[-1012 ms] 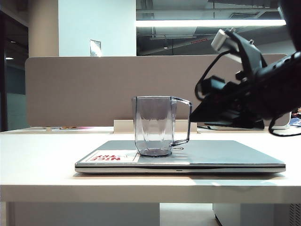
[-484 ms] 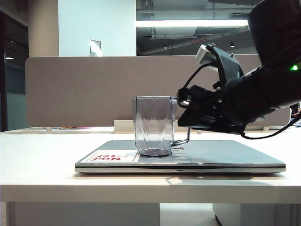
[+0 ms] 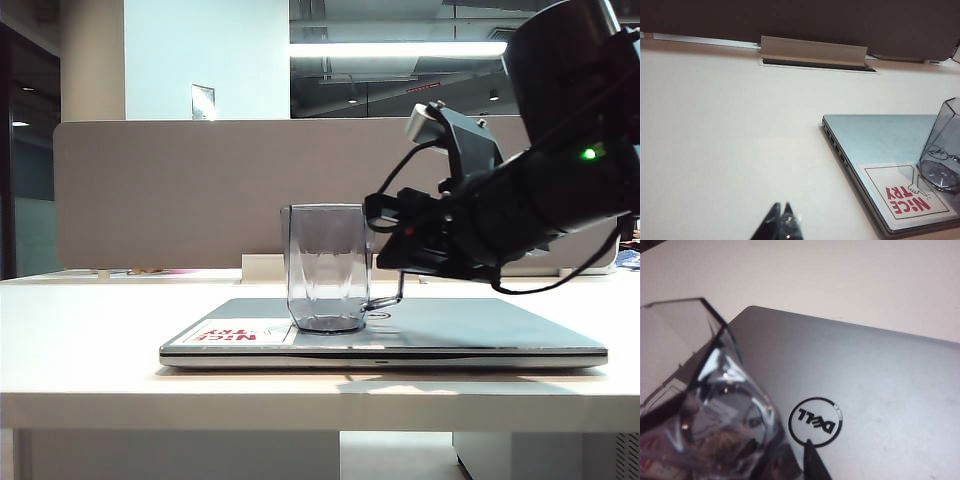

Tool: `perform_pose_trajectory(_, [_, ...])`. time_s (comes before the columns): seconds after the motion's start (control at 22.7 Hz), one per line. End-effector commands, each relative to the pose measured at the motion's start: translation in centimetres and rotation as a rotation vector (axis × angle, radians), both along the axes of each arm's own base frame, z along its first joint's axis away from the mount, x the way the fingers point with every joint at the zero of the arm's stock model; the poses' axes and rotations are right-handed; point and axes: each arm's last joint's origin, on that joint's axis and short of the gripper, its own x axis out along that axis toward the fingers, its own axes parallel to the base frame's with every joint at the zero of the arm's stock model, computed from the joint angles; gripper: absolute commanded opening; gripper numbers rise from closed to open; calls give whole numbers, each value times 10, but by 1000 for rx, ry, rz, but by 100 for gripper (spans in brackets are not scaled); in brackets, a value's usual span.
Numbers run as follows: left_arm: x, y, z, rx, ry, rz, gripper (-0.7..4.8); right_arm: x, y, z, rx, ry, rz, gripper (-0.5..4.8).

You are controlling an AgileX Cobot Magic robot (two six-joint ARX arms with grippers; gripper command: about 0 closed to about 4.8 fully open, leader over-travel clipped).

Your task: Pick up the water cup and place it on the side of the laptop away from you.

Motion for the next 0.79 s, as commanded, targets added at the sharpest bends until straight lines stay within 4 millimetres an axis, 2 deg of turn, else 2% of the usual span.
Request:
perform_pose_trajectory(0.04, [0,0,2,1,-8,3,-6,3,2,3,14,-18,-6,134])
perform_pose_trajectory(0.09, [0,0,2,1,-8,2,-6,4,2,2,14,-18,-6,130])
perform_pose_trajectory(0.22, [0,0,2,1,-8,2,-6,4,3,0,8,-9,-6,74])
perform_pose_trajectory(0.57, [0,0,2,1,-8,2,-6,5,2,0,3,-14,-27,70])
perform_pose_trajectory(0.66, [0,0,2,1,-8,2,-6,5,2,0,3,-14,-27,28])
perform_pose_trajectory(0.79, [0,0,2,1,-8,2,-6,5,2,1,5,-17,-27,-3])
